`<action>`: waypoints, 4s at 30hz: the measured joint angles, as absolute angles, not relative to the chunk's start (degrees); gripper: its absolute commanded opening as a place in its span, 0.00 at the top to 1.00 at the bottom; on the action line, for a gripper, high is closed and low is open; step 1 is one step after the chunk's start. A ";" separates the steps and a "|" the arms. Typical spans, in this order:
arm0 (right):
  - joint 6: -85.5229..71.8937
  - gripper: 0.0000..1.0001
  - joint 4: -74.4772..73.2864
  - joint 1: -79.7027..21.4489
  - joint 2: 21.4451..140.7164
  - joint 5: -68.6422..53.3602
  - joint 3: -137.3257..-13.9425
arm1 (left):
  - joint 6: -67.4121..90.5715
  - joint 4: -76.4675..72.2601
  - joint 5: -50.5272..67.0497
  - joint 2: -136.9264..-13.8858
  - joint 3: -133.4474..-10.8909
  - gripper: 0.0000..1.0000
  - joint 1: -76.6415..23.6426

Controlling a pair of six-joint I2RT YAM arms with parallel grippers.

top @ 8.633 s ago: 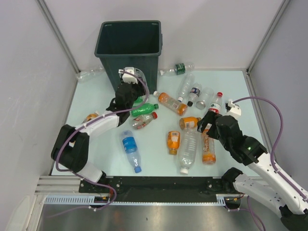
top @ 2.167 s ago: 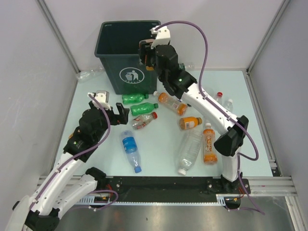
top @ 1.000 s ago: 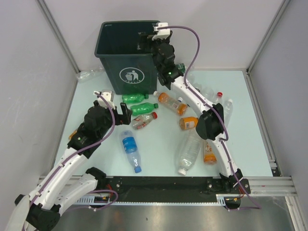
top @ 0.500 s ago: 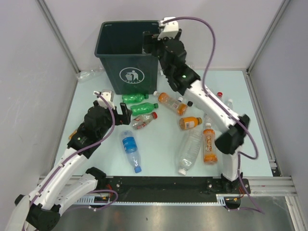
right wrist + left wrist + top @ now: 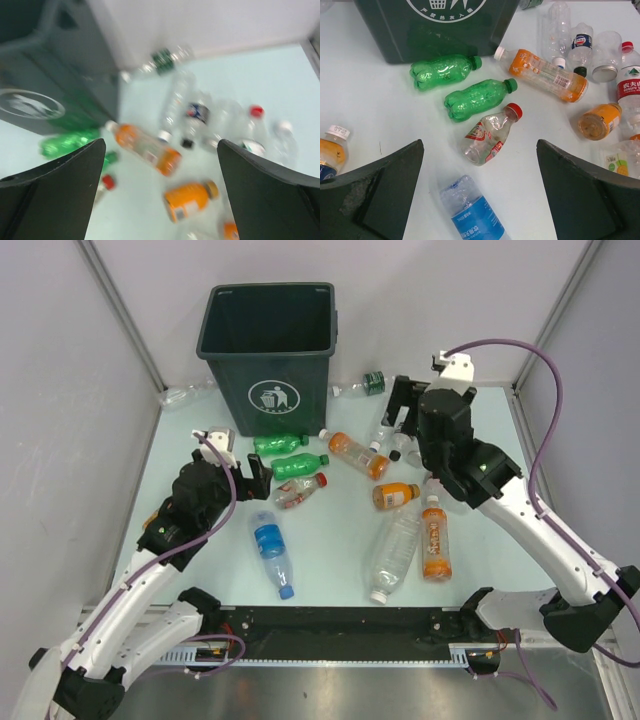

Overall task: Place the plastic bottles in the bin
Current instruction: Pick up the plastic bottle at the center of the board, then place the plastic bottle in the trash bin.

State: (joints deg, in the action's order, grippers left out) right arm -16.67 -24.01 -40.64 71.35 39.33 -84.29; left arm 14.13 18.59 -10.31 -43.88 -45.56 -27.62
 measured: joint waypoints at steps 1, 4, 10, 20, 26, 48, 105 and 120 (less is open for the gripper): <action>-17.96 0.00 -26.02 -40.18 71.13 39.72 -83.57 | 14.13 18.59 -10.31 -43.88 -45.56 0.00 -27.62; -22.41 0.02 -33.56 -37.47 70.91 39.79 -80.84 | 14.15 18.61 -10.28 -43.88 -45.56 0.00 -27.62; -28.73 0.04 -41.69 -27.81 69.91 35.35 -71.77 | 14.46 18.65 -10.26 -43.88 -45.56 0.00 -27.62; -32.93 0.16 -39.72 -9.67 69.84 26.57 -58.48 | 14.57 18.70 -10.28 -43.88 -45.56 0.00 -27.62; -32.97 0.16 -35.46 -1.78 72.53 20.47 -54.41 | 14.55 18.70 -10.26 -44.27 -45.58 0.00 -27.62; -31.46 0.33 -25.28 1.02 88.97 12.93 -53.84 | 14.55 19.49 -10.31 -45.12 -45.89 0.00 -27.62; -9.58 0.64 -7.33 -36.42 95.92 17.69 -105.95 | 14.52 19.92 -11.70 -44.14 -45.89 0.00 -27.62; 3.68 0.59 21.15 -41.43 109.51 20.95 -111.20 | 14.55 19.92 -11.79 -44.18 -45.89 0.00 -27.62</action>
